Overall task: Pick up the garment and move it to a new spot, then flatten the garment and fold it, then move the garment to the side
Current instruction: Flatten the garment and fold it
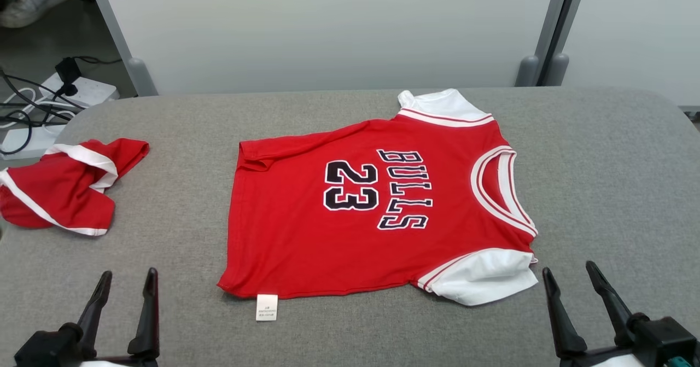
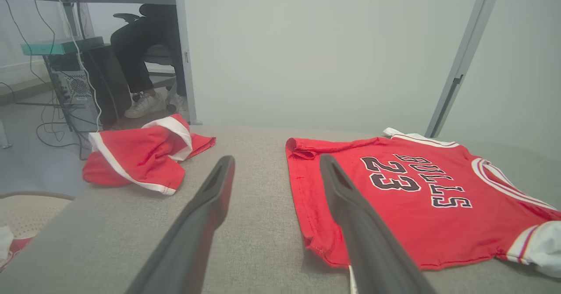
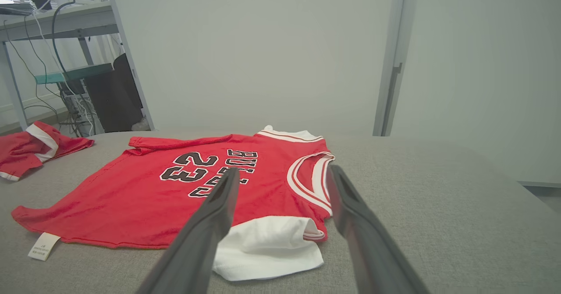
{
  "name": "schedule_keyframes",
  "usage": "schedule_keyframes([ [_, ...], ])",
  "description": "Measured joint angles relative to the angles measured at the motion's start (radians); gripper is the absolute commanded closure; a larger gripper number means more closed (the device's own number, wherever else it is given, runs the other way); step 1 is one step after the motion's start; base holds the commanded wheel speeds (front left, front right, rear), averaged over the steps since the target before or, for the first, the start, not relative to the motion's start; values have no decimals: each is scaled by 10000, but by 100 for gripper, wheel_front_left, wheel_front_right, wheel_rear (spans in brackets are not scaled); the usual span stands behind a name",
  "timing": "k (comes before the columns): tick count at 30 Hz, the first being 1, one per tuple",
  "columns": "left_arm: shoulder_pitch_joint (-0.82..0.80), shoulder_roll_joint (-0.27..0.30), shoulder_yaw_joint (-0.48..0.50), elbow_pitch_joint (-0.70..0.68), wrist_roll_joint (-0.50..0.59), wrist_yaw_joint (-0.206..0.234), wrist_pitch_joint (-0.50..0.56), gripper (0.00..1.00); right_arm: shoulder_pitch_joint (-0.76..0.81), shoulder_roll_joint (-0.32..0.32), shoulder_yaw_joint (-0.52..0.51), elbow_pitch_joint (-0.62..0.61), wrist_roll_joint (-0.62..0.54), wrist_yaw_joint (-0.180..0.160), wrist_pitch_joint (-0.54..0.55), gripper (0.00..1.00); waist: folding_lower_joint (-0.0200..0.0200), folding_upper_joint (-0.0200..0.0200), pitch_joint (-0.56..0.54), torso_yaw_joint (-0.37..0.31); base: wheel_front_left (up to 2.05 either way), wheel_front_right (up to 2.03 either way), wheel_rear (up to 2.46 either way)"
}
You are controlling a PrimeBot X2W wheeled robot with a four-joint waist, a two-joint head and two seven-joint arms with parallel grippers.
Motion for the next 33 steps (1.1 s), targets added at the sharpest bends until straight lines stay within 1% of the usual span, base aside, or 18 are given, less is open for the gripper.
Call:
schedule_keyframes([
  [1, 100, -102, 167, 6, 82, -92, 0, 0, 71, 71, -111, 19, 0, 0, -25, 0, 0, 0, -42, 21, 0, 0, 0],
  [2, 100, -102, 167, 6, 82, -92, 0, 0, 71, 71, -111, 19, 0, 0, -25, 0, 0, 0, -42, 21, 0, 0, 0],
  [3, 232, -295, 401, 23, 313, -305, 0, 0, 275, 113, -268, 38, -2, 0, -29, 0, -1, 0, -115, 83, 0, 0, 0],
  [4, 304, -366, 464, 27, 416, -431, 0, 0, 397, 132, -330, 38, -4, 0, -38, 0, 0, 0, -150, 113, 0, 0, 0],
  [7, 374, -583, 568, 75, 911, -740, 0, 0, 728, 194, -445, 36, -8, 0, -38, 0, 0, 0, -229, 201, 0, 0, 0],
  [12, 369, -1020, 734, 251, 1421, -1266, 0, 0, 1007, 291, -462, -67, -82, 0, -84, 0, 0, 0, -273, 278, 0, 0, 0],
  [15, 349, -1271, 782, 435, 1622, -1413, 0, 0, 1026, 353, -462, -82, -125, 0, -84, 0, 0, 0, -292, 260, 0, 0, 0],
  [16, 349, -1271, 782, 435, 1622, -1413, 0, 0, 1026, 353, -462, -82, -125, 0, -84, 0, 0, 0, -292, 260, 0, 0, 0],
  [17, 336, -1432, 878, 606, 1678, -1450, 0, 0, 1028, 357, -456, -119, -140, 0, -84, 0, 0, 0, -305, 251, 0, 0, 0],
  [20, 323, -1486, 934, 780, 1739, -1603, 0, 0, 1028, 360, -439, -127, -157, 0, -84, 0, 0, 0, -322, 253, 0, 0, 0],
  [22, 291, -1538, 1026, 955, 1795, -1632, 0, 0, 1028, 370, -416, -134, -165, 0, -84, 0, -1, 0, -335, 257, 0, 0, 0],
  [25, 282, -1720, 1164, 1103, 1804, -1768, 0, 0, 1027, 382, -389, -132, -165, 0, -84, 0, -1, 0, -358, 252, 0, 0, 0],
  [33, 240, -1914, 1423, 1331, 2067, -1958, 0, 0, 1025, 385, -336, -121, -176, 0, -82, 0, -1, 0, -340, 261, 0, 0, 0],
])
